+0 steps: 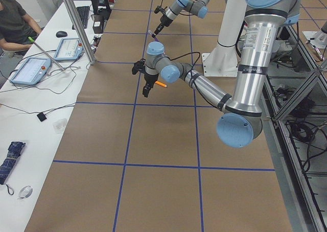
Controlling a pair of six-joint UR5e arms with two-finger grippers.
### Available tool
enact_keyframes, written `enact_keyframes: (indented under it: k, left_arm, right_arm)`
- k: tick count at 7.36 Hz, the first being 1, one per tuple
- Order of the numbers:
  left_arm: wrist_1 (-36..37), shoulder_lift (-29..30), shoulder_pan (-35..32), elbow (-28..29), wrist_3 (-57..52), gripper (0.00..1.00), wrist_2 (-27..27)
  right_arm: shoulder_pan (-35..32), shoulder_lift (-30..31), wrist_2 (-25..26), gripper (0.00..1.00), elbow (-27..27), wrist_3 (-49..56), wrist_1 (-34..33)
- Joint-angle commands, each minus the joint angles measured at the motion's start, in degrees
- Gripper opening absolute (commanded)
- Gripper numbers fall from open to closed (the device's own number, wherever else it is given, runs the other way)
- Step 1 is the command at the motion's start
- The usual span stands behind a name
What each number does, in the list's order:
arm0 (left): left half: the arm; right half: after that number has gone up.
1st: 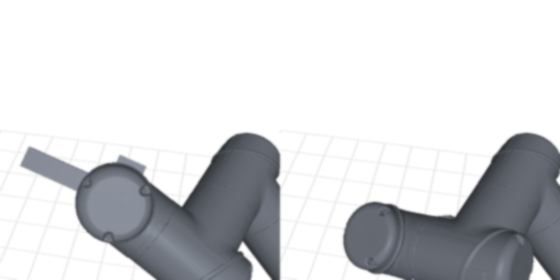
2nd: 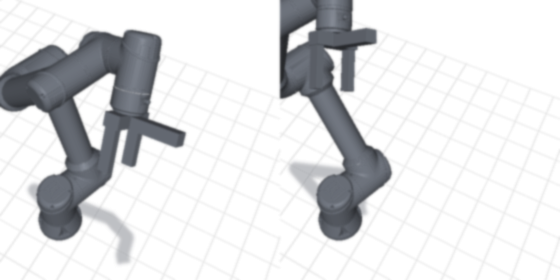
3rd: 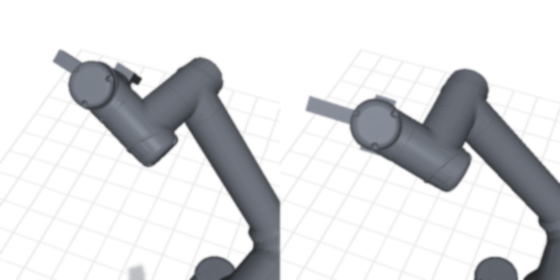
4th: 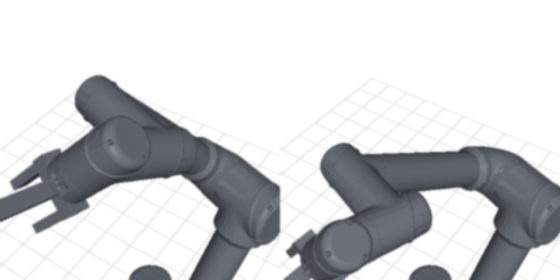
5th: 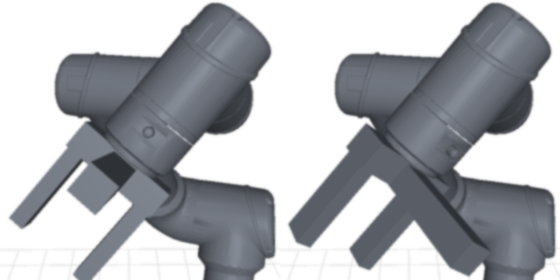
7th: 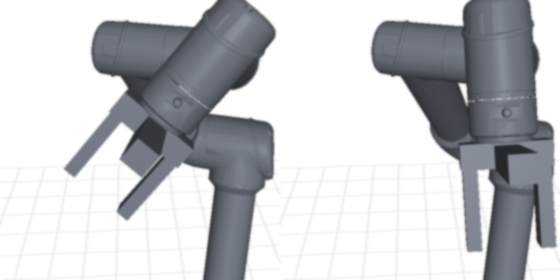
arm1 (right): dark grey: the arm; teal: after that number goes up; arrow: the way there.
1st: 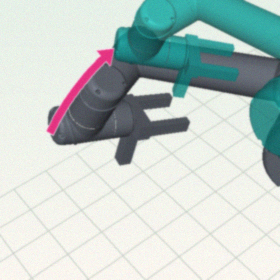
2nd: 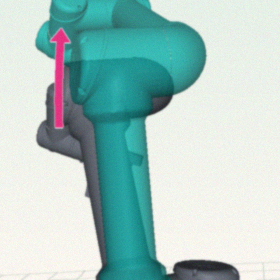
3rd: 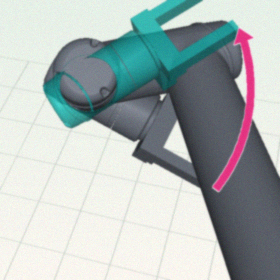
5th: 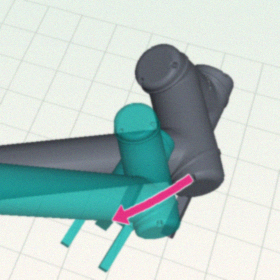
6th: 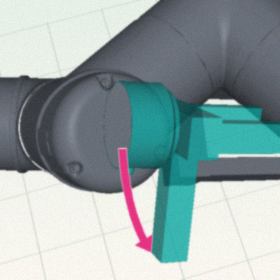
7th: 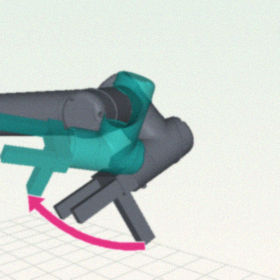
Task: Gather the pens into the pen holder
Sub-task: 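Lift the purple marker and carry it over the cup with the right gripper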
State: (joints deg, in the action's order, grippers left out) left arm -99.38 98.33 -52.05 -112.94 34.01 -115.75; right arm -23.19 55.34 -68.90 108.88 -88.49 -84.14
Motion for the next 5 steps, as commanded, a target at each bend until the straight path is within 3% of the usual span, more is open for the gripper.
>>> enact_keyframes:
  k: [1,3,4,5]
  left_arm:
    - [0.0,-0.1,0.0,0.1,0.0,0.84,0.0]
    - [0.0,-0.1,0.0,0.1,0.0,0.84,0.0]
    - [0.0,0.0,0.1,0.3,-0.1,0.84,0.0]
    - [-0.1,0.1,0.1,0.5,-0.1,0.84,0.0]
  right_arm:
    - [2.1,-4.5,3.9,0.0,-5.1,-0.8,0.3]
    - [3.2,-6.0,4.5,0.0,-7.8,-0.8,0.5]
    - [3.4,-5.8,4.7,0.3,-7.8,-0.8,0.6]
    - [3.5,-5.2,4.7,0.99,-7.6,-0.8,0.6]
